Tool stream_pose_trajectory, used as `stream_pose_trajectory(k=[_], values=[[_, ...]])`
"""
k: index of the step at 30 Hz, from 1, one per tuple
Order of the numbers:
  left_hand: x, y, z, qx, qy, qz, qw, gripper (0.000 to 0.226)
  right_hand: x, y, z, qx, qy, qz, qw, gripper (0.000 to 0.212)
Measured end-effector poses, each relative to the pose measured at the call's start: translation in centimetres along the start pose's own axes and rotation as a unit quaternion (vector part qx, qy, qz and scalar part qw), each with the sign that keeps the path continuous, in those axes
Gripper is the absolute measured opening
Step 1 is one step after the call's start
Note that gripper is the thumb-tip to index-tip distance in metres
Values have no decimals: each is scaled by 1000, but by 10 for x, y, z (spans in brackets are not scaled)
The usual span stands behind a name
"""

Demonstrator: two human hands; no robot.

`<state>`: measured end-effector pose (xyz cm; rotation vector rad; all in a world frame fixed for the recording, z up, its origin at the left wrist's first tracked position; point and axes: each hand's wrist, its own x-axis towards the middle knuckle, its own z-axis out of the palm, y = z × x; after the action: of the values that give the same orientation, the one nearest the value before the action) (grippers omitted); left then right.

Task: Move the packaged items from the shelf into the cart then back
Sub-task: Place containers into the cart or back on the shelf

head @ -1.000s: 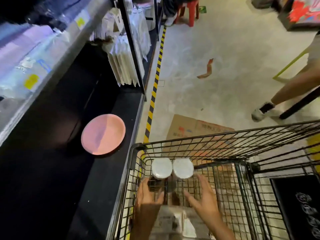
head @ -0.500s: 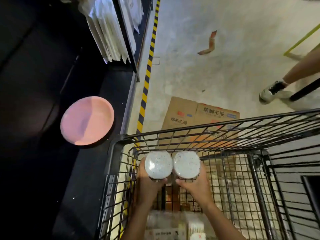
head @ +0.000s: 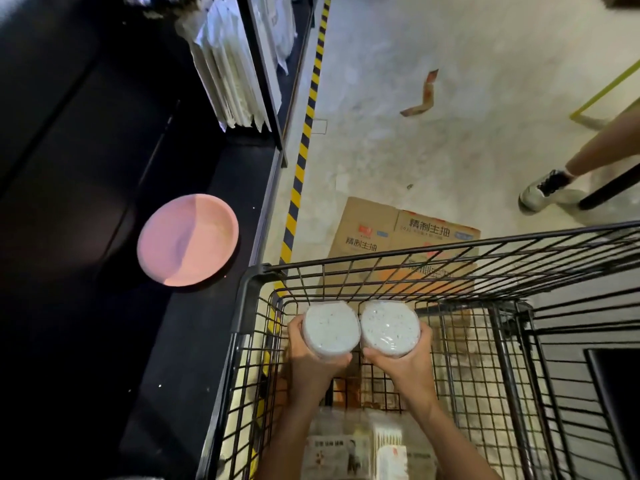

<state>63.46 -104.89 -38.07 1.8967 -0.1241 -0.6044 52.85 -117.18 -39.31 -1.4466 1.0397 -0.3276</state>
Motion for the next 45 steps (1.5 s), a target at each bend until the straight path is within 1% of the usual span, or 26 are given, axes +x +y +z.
stream_pose_trajectory(k=[4,7,9,11,15,19,22,25,28,30,31,33,35,39,41,44,45], values=[[-27,27,-5,-28,-13,21,999,94,-24,-36,-23,4,-15,-30,999,108],[-54,57,-11,-38,1,37,999,100,-45,-71,-38,18,-33,-73,997,100],[-76,75,-18,-48,14,68,996,105,-58,-94,-47,19,-50,-95,994,96],[-100,90,-29,-61,29,87,994,108,-72,-114,-53,6,-68,-118,991,96],[-153,122,-61,-80,103,124,984,102,-104,-158,-57,-19,-137,-163,977,106],[-210,138,-114,-84,197,135,967,98,-145,-197,-44,-24,-205,-198,958,104],[-256,146,-160,-77,274,145,948,93,-186,-224,-22,-26,-271,-228,935,104],[-301,151,-211,-53,350,162,921,85,-233,-247,7,-29,-349,-238,906,98],[-348,144,-264,-39,399,144,905,79,-284,-258,41,-25,-421,-238,875,102],[-387,135,-296,-67,447,136,882,91,-325,-267,66,-20,-463,-239,853,101],[-407,131,-309,-79,473,138,867,94,-348,-272,78,-17,-483,-236,843,96],[-447,123,-335,-82,526,144,834,93,-396,-281,103,1,-523,-241,818,84],[-486,112,-365,-75,569,140,807,93,-449,-286,124,9,-552,-248,796,80],[-563,83,-436,-61,612,127,778,92,-551,-280,162,24,-602,-256,756,73],[-597,69,-466,-56,620,125,773,92,-600,-275,175,26,-620,-259,740,68],[-649,42,-506,-45,631,101,768,80,-665,-261,202,25,-648,-264,714,57],[-663,31,-516,-40,630,91,770,79,-683,-256,210,23,-659,-269,702,56]])
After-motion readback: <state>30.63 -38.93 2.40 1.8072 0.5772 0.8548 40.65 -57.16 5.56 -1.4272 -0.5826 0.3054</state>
